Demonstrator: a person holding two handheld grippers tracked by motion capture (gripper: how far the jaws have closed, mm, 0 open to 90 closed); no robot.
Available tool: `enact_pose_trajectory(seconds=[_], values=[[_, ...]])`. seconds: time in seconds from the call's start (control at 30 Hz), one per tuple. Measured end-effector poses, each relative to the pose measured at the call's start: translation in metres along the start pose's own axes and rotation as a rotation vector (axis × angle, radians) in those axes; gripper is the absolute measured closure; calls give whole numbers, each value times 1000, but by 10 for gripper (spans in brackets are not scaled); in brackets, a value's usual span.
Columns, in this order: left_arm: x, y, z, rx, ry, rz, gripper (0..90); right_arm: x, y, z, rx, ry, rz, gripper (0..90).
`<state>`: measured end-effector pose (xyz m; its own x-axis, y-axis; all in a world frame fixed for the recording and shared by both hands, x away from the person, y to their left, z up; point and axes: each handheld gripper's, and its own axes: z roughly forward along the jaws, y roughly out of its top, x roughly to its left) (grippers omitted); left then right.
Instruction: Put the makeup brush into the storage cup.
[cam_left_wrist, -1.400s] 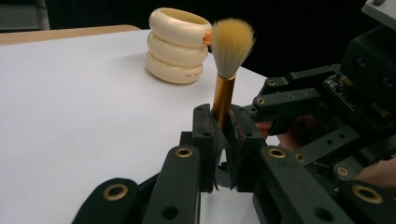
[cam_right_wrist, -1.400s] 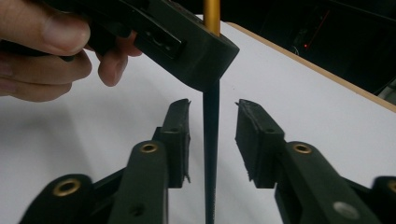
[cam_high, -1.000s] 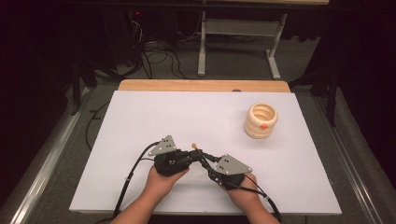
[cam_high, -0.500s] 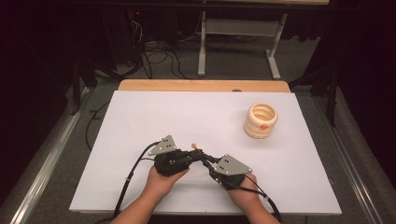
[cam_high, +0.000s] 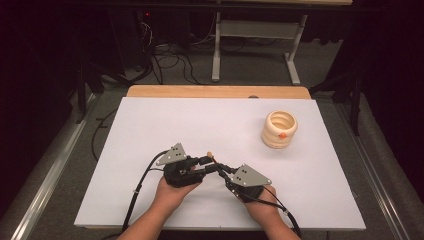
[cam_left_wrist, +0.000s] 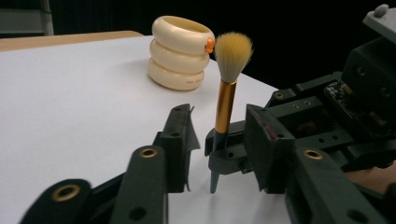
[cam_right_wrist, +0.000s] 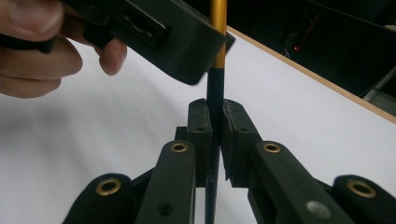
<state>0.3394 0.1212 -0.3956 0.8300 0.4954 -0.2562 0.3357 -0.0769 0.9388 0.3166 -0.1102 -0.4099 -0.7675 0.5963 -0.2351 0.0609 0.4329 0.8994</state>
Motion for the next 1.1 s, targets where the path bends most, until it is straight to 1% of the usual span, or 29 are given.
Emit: enact_pose_trajectory(seconds=[0.13, 0.27, 0.33, 0.4, 0.5, 0.6, 0.67, 0.7, 0.8, 0.9, 0.93, 0.97, 1.03, 1.1], values=[[0, 0, -2, 1, 23, 16, 536, -3, 0, -1, 2, -10, 9, 852], [1, 1, -3, 9, 60, 30, 466, -6, 0, -3, -2, -16, 12, 851], [1, 1, -4, 16, 91, 46, 422, -7, 0, -4, -5, -18, 20, 852], [3, 1, -6, 21, 110, 52, 394, -9, 0, -4, -9, -20, 24, 852], [5, -1, -7, 38, 154, 75, 356, -10, -1, -6, -7, -25, 30, 851], [9, -3, -10, 46, 195, 85, 318, -13, -1, -7, -13, -29, 31, 852], [12, -3, -12, 45, 214, 80, 288, -14, -1, -8, -13, -29, 34, 851], [13, -3, -14, 44, 218, 78, 279, -15, -1, -8, -15, -29, 44, 851], [16, -3, -19, 42, 239, 79, 258, -18, -2, -10, -15, -35, 38, 851], [19, -3, -26, 39, 258, 79, 233, -20, -3, -11, -13, -39, 53, 851], [19, -4, -28, 36, 268, 79, 221, -21, -3, -12, -15, -42, 47, 851], [21, -4, -30, 35, 276, 78, 209, -22, -3, -12, -16, -44, 56, 851], [23, -4, -34, 34, 287, 76, 190, -24, -3, -13, -18, -47, 53, 851], [25, -5, -38, 42, 300, 79, 169, -25, -4, -15, -19, -48, 62, 851]])
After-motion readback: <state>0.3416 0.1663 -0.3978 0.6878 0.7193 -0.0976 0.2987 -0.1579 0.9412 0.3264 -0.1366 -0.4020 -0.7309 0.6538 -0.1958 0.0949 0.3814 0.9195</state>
